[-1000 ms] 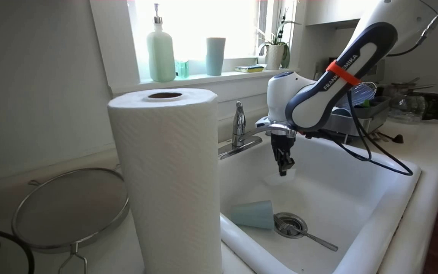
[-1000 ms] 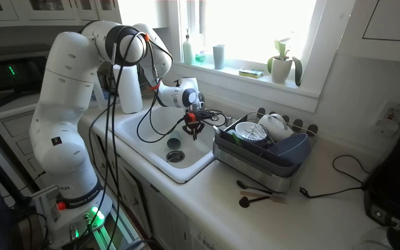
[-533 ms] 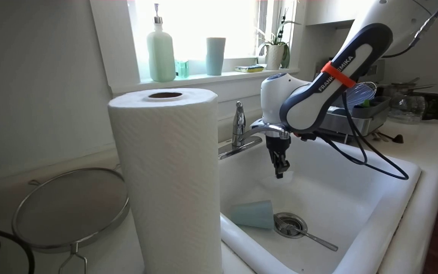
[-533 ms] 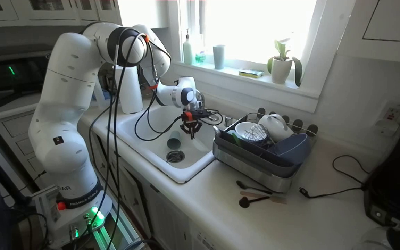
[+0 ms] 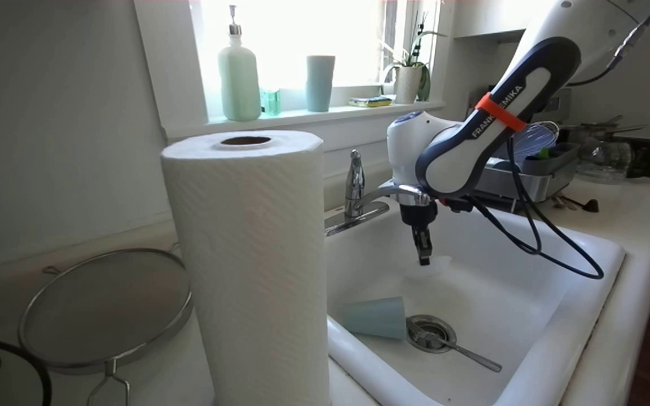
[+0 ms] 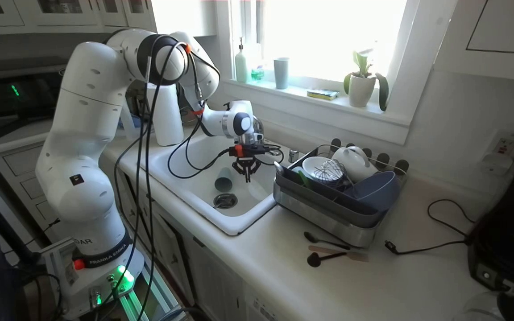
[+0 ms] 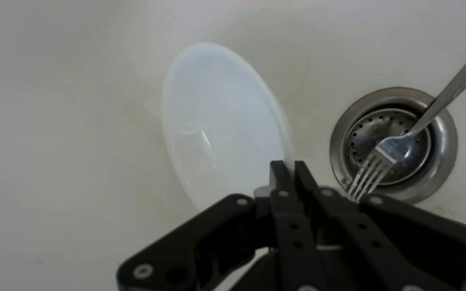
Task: Remove a white plate from the dishes drying rack and place it in the sink
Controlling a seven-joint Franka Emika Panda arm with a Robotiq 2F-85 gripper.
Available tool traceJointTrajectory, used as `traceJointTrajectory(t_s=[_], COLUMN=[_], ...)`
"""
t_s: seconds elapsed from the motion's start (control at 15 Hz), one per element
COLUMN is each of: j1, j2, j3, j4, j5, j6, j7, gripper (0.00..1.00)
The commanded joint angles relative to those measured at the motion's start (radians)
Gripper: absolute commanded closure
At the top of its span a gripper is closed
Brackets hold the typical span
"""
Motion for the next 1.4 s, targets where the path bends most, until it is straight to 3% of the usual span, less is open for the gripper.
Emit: traceJointTrajectory(t_s=[0.0,0.4,0.73,0.8,0.87,1.33], j1=[-0.004,-0.026,-0.013,-0.015,-0.015,-0.016], j2=[0.045,0.049,0.061,0.063,0.065,0.089], j3=[-0.027,-0.038,-0.064,-0.065,-0.067,-0.074], j4=[0.027,0.016,0.022,0.023,0.024,0.029], j5=[-0.022,-0.038,-0.084,-0.088,-0.092,-0.096], j6=[0.002,0.038,0.055,0.057,0.059,0.071], j7=[-0.013,-0.085,-0.07,-0.071,-0.07,-0.072], gripper=[0.98,0.98,0.98,0.69,0.68,0.2])
